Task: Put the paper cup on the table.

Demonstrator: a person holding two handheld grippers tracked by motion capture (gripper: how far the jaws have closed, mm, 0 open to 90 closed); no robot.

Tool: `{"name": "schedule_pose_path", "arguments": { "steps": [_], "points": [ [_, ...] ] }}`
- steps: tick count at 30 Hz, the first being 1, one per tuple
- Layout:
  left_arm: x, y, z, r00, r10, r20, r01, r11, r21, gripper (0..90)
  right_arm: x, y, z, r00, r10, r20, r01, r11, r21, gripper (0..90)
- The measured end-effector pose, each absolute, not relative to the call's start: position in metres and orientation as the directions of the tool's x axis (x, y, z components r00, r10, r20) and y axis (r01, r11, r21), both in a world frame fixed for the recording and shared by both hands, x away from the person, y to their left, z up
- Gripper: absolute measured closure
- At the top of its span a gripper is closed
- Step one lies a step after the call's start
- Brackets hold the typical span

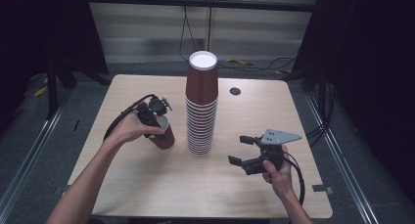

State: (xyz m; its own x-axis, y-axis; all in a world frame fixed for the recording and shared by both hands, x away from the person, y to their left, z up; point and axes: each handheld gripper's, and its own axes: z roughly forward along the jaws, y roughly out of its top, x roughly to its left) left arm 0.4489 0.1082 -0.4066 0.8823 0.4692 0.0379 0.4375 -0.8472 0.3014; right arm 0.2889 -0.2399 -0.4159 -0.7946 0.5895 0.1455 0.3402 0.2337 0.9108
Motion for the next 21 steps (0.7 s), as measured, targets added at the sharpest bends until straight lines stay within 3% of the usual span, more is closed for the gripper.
{"name": "schedule_pose_path", "arguments": {
  "steps": [21],
  "points": [
    [0.449,0.107,-0.417,0.882,0.468,0.055,0.424,-0.840,0.339,4.5,0.289,-0.240,-0.417,-0.795,0.588,0.149,0.344,0.235,0.909,13.7]
  ]
}}
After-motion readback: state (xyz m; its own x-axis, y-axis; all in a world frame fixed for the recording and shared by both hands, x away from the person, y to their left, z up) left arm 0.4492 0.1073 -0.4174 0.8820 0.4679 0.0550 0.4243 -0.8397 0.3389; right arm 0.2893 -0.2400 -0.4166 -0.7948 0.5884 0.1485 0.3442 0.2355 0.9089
